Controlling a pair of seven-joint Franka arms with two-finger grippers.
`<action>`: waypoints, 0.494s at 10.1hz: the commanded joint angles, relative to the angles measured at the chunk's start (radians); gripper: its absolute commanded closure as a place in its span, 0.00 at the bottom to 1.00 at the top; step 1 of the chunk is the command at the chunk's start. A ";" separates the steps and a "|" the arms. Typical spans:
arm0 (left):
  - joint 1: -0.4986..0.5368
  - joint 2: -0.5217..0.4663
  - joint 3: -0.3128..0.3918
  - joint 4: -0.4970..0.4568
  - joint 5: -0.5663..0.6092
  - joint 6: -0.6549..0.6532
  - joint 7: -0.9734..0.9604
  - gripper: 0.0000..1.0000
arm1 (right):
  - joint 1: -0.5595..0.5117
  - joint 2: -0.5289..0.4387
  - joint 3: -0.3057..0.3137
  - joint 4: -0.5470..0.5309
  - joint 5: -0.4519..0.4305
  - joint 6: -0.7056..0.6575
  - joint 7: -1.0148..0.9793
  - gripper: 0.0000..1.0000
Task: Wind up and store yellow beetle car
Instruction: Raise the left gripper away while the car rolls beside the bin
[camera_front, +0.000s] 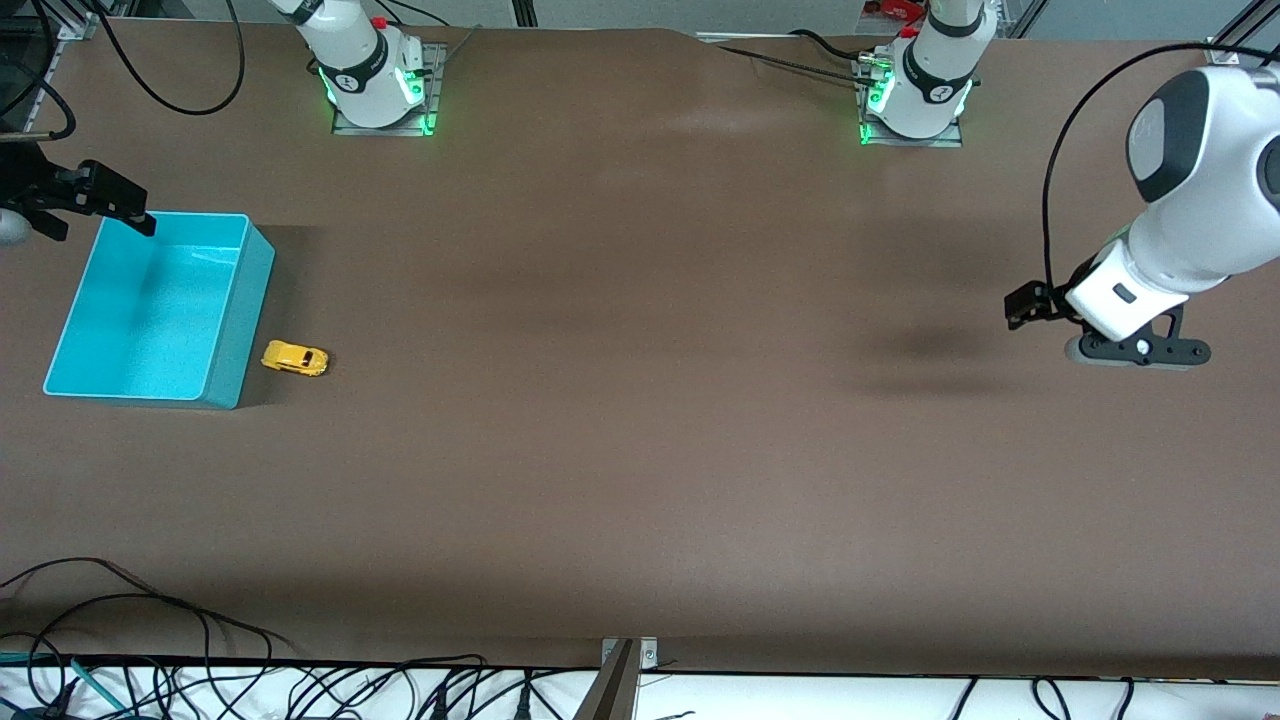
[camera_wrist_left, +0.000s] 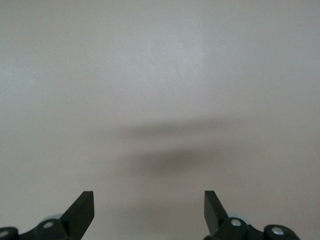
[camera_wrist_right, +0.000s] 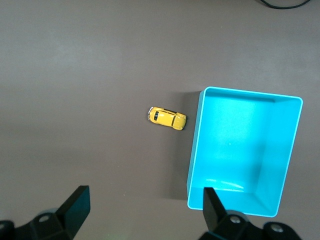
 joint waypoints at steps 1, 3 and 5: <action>0.014 -0.024 -0.004 -0.029 -0.007 -0.016 0.052 0.04 | -0.003 0.028 0.001 0.026 -0.004 -0.010 0.000 0.00; 0.014 -0.034 -0.004 -0.046 -0.007 -0.022 0.052 0.05 | -0.006 0.053 0.000 0.015 0.002 0.019 0.003 0.00; 0.014 -0.031 -0.002 -0.038 -0.015 -0.021 0.052 0.02 | -0.008 0.051 0.000 -0.041 0.002 0.091 0.003 0.00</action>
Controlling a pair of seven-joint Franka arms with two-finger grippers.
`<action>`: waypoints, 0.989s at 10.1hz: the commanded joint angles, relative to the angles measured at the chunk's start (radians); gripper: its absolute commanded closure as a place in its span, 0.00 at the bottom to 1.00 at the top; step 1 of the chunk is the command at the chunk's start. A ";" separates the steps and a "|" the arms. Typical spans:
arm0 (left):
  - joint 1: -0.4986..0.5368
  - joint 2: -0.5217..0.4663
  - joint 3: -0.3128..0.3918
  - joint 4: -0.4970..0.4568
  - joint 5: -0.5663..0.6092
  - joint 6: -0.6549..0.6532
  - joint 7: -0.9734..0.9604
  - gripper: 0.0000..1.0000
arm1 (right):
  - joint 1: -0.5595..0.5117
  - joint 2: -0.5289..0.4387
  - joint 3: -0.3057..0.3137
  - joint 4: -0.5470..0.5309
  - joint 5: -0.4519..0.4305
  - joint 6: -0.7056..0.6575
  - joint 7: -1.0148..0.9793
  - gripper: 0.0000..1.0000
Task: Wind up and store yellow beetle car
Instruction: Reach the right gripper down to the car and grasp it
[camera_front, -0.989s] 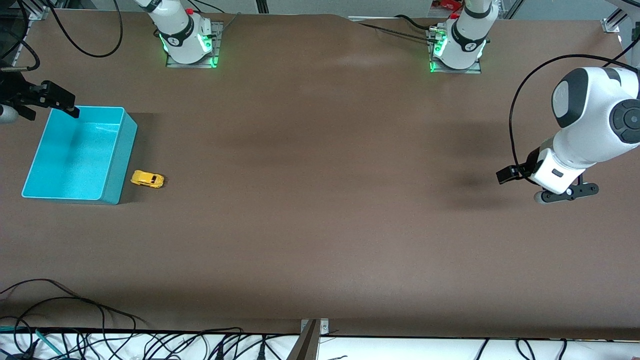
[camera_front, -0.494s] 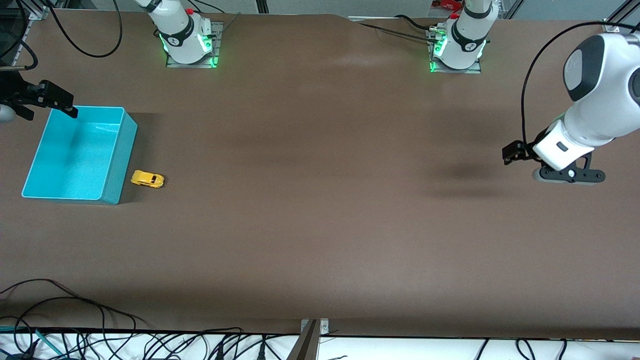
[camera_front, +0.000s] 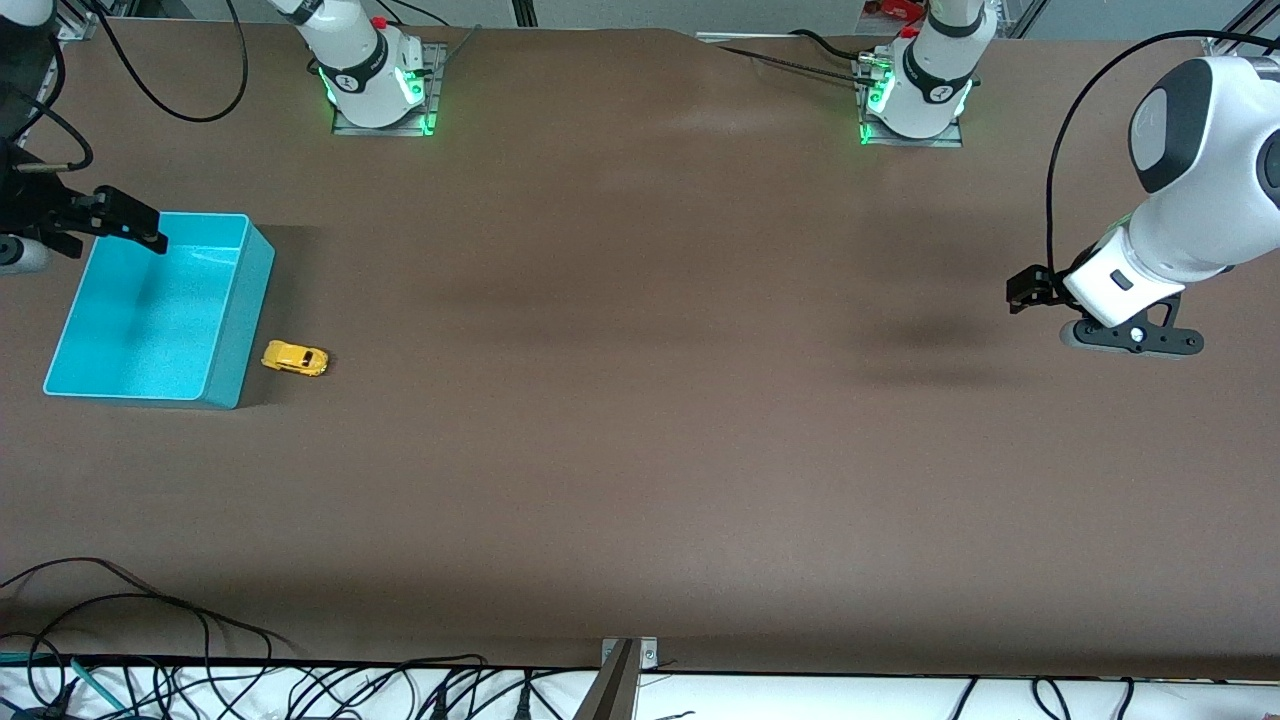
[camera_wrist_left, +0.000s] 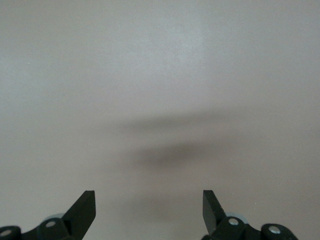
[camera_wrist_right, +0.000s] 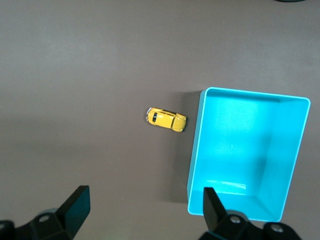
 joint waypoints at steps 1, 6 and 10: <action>0.009 -0.022 -0.001 -0.001 -0.035 -0.009 0.027 0.00 | -0.006 -0.005 0.000 -0.089 0.002 0.108 0.001 0.00; 0.009 -0.018 0.002 0.002 -0.037 -0.010 0.018 0.00 | -0.006 0.021 0.017 -0.270 0.002 0.332 0.063 0.00; 0.019 -0.019 0.003 0.002 -0.037 -0.009 0.026 0.00 | -0.006 0.083 0.018 -0.414 0.000 0.551 0.220 0.00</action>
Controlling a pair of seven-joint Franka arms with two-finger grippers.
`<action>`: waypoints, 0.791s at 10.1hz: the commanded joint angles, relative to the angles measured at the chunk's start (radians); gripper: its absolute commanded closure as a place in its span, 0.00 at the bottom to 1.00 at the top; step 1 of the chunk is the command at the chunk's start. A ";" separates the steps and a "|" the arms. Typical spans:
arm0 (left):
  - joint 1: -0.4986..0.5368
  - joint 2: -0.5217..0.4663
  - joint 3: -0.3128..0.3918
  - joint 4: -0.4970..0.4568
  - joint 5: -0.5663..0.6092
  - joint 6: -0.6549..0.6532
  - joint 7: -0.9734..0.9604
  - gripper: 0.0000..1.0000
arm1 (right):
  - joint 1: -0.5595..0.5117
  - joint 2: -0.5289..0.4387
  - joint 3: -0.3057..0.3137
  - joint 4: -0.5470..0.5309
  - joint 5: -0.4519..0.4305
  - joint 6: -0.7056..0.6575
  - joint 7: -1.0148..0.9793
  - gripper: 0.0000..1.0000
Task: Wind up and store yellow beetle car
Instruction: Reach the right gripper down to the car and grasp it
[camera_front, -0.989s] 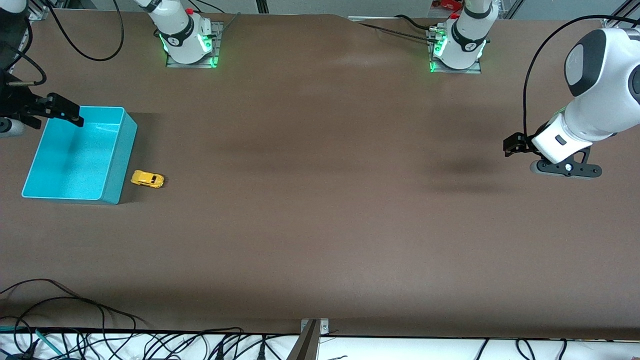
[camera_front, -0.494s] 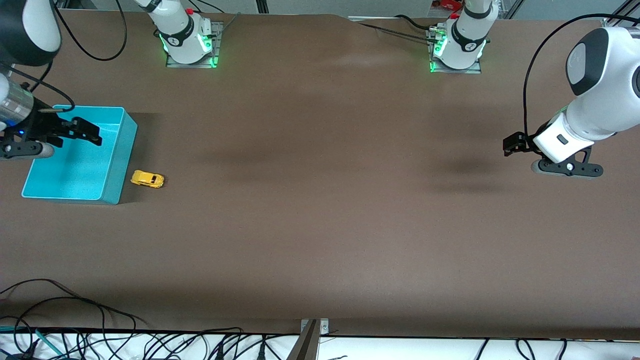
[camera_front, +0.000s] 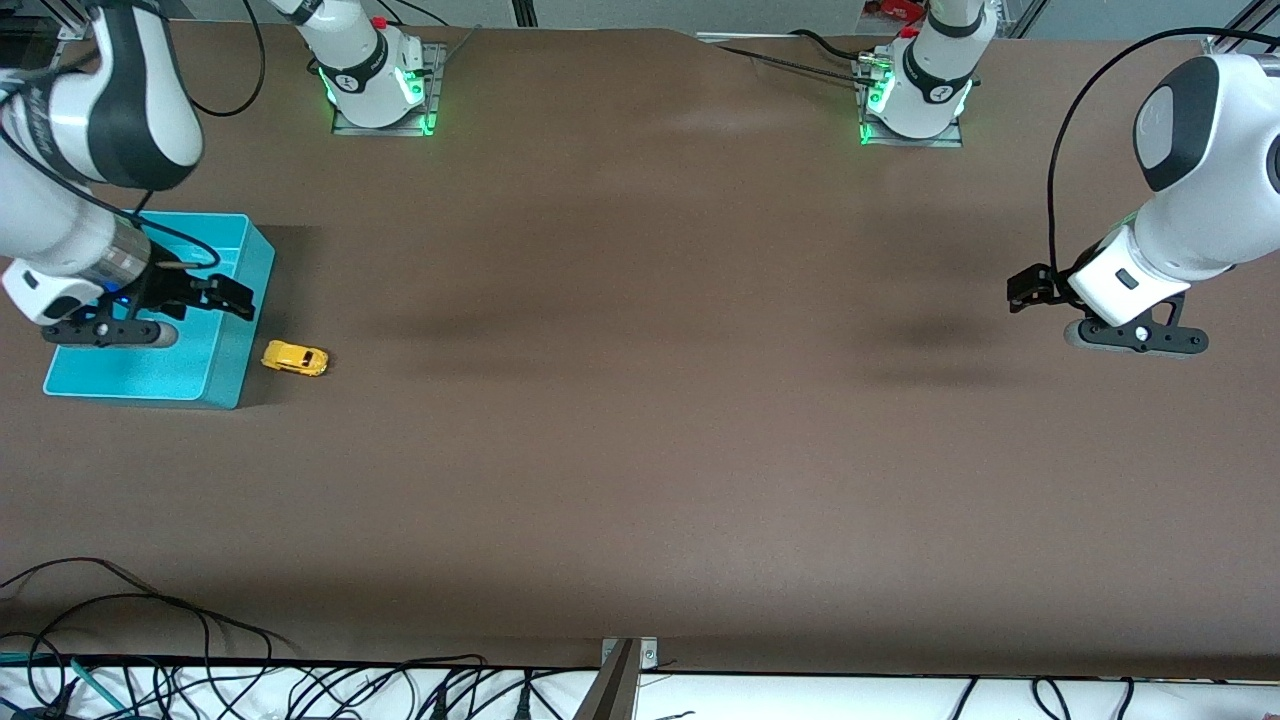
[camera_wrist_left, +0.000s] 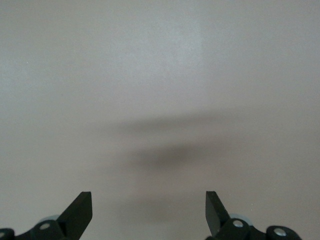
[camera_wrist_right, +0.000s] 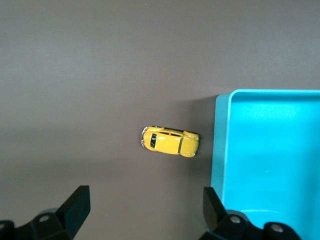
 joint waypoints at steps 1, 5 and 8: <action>0.013 -0.016 0.000 0.000 -0.023 -0.009 0.025 0.00 | -0.006 0.020 0.009 -0.078 -0.001 0.138 0.153 0.00; 0.019 -0.016 0.000 0.000 -0.023 -0.009 0.027 0.00 | -0.007 0.086 0.009 -0.126 -0.001 0.153 0.606 0.00; 0.026 -0.015 0.000 0.000 -0.023 -0.009 0.027 0.00 | -0.018 0.135 0.009 -0.130 -0.004 0.188 0.962 0.00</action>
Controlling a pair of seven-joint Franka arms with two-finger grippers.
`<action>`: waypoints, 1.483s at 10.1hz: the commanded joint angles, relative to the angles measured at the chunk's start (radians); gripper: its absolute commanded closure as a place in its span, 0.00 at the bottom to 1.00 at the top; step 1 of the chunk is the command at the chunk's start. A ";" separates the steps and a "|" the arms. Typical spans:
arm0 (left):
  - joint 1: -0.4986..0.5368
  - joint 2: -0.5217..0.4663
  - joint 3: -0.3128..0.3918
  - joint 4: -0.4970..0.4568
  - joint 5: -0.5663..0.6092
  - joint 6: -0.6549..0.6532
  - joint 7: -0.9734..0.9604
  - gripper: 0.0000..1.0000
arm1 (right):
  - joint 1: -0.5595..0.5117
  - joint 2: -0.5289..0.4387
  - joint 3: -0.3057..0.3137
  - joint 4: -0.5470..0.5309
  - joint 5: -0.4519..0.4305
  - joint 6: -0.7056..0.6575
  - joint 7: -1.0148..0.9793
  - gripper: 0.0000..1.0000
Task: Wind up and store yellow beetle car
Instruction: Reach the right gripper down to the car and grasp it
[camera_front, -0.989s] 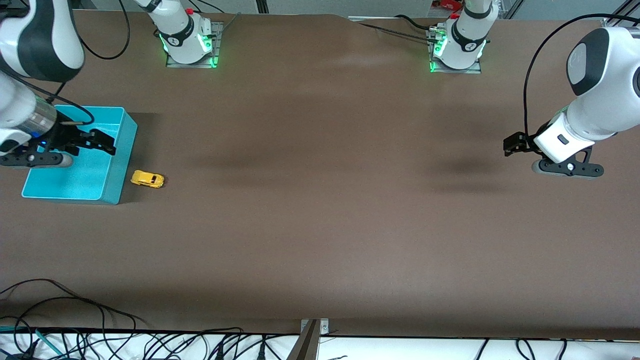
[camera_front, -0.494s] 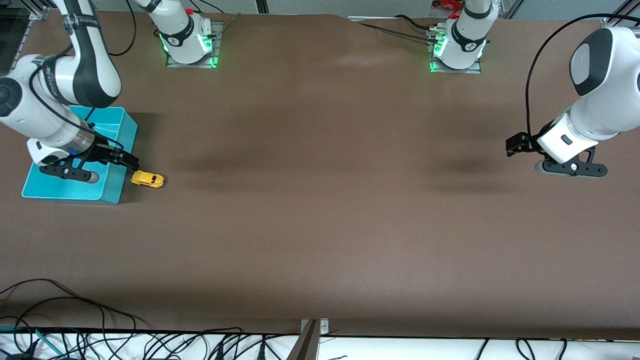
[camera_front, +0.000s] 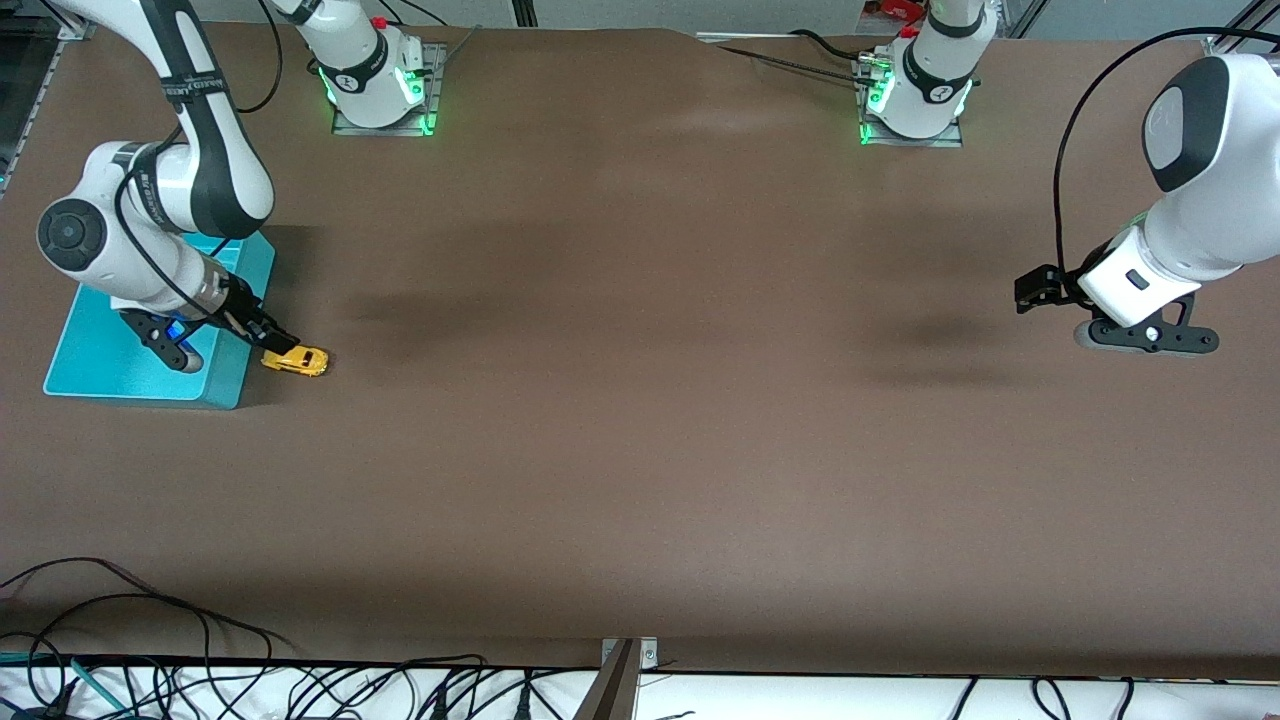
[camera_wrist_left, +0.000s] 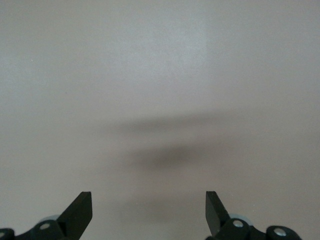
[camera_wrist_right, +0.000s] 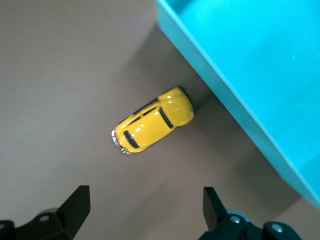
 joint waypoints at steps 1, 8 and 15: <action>0.012 -0.016 -0.002 -0.001 -0.023 -0.009 0.027 0.00 | -0.019 0.031 0.005 -0.012 -0.011 0.058 0.295 0.00; 0.012 -0.013 -0.002 -0.007 -0.023 -0.009 0.027 0.00 | -0.066 0.171 0.005 -0.011 -0.016 0.193 0.595 0.00; 0.012 -0.013 -0.002 -0.007 -0.023 -0.009 0.027 0.00 | -0.066 0.185 0.008 -0.003 -0.020 0.216 0.601 1.00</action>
